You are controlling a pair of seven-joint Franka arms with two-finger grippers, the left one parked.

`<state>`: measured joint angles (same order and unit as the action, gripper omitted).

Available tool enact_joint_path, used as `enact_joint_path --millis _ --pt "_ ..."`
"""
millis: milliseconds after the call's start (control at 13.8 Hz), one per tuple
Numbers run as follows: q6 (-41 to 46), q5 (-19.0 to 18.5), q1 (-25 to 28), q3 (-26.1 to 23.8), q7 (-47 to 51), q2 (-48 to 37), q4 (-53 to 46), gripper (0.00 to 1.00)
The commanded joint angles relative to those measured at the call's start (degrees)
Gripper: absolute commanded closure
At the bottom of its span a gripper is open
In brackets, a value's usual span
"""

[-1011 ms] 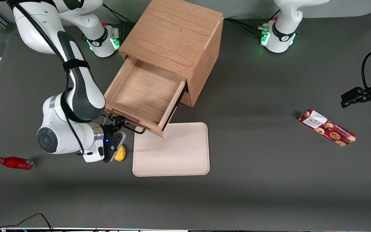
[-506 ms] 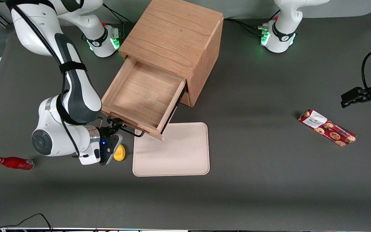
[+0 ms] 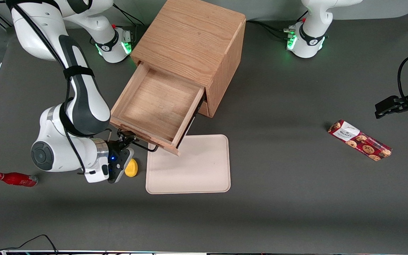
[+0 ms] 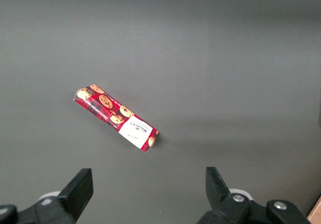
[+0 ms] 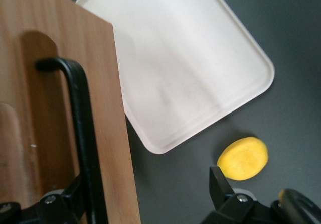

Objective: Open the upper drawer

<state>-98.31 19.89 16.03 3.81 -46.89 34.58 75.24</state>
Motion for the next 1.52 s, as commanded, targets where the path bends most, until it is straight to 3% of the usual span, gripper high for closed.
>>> enact_joint_path --millis 0,650,794,1156,1444 --pt "1.2 -0.6 -0.4 -0.3 -1.5 -1.2 -4.1 0.0" --pt "1.1 -2.8 -0.3 -0.3 0.1 -8.7 -5.2 0.0" --pt "3.2 -6.1 -0.3 -0.9 6.3 -10.8 -4.8 0.0" --pt "13.8 -13.6 0.6 -2.6 32.9 -15.1 -4.1 0.0" --pt "13.2 -18.6 -0.6 -2.8 40.8 -23.2 5.1 0.0"
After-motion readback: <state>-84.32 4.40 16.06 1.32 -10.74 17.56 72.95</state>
